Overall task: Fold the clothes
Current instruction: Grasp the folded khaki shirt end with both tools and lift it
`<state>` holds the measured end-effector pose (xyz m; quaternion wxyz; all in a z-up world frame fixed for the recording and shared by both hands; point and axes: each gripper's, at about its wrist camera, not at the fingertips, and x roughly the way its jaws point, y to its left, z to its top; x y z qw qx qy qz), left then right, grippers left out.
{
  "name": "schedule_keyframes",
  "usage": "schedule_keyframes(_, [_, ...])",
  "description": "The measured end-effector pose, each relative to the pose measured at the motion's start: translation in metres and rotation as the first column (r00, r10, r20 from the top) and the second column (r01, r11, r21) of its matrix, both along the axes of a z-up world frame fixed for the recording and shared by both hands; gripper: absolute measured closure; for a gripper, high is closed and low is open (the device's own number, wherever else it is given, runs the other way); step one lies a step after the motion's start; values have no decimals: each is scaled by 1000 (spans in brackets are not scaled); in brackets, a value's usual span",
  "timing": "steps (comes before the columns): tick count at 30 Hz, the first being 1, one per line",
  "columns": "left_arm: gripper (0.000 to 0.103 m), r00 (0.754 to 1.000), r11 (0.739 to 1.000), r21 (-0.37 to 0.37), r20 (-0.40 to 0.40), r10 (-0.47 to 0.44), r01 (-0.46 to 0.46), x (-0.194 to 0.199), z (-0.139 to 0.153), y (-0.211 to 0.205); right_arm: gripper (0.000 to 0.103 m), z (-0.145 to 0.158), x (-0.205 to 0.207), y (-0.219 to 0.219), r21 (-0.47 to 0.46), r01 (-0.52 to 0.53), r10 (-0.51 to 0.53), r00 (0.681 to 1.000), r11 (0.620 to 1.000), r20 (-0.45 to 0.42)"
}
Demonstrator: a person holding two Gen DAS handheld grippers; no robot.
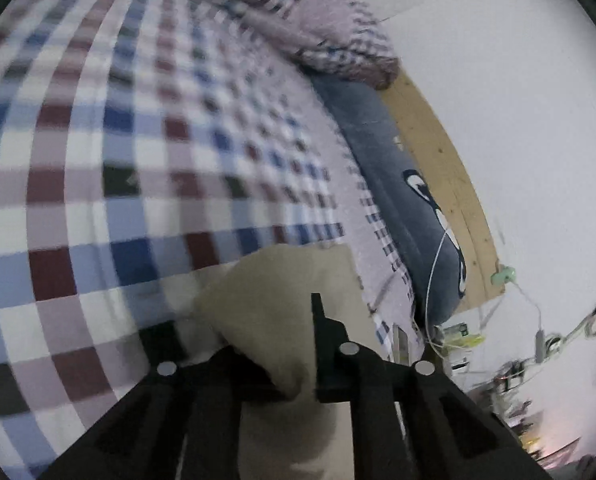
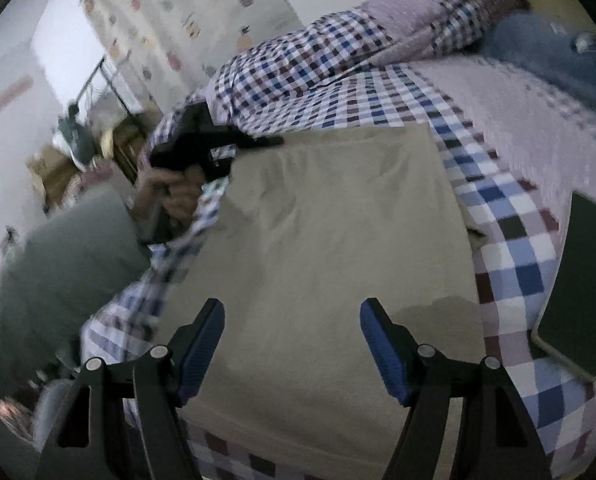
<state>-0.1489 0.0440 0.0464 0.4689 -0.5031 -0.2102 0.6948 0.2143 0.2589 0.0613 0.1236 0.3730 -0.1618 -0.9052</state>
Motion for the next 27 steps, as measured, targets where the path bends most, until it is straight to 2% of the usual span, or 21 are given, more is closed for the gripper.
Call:
schedule_keyframes(4, [96, 992, 998, -50, -118, -35, 29, 37, 56, 14, 29, 12, 8, -37, 156, 1, 8, 999, 988, -53])
schedule_keyframes(7, [96, 979, 995, -87, -193, -59, 43, 64, 98, 24, 27, 23, 17, -73, 250, 61, -32, 992, 966, -120])
schedule_keyframes(10, [97, 974, 993, -113, -218, -58, 34, 79, 123, 26, 27, 29, 21, -116, 307, 170, -120, 977, 936, -176])
schedule_keyframes(13, [97, 968, 990, -139, -244, -61, 27, 93, 143, 24, 27, 21, 17, -173, 387, 185, -109, 972, 903, -210])
schedule_keyframes(17, [97, 968, 990, -138, -251, -11, -24, 105, 154, 5, 26, 0, 2, -240, 578, 189, -39, 964, 794, -262])
schedule_keyframes(20, [98, 969, 990, -103, -236, 68, -94, 107, 160, -17, 26, -11, -13, -265, 652, 257, -80, 954, 714, -289])
schedule_keyframes(22, [98, 967, 987, -82, -226, 119, -140, 107, 163, -34, 26, -16, -22, -279, 694, 294, -103, 947, 657, -304])
schedule_keyframes(25, [98, 959, 973, -60, -195, 207, -222, 107, 161, -65, 28, -28, -39, -287, 761, 342, -149, 938, 551, -314])
schedule_keyframes(27, [98, 947, 958, -50, -173, 270, -283, 109, 159, -90, 29, -35, -49, -282, 783, 339, -176, 941, 522, -290])
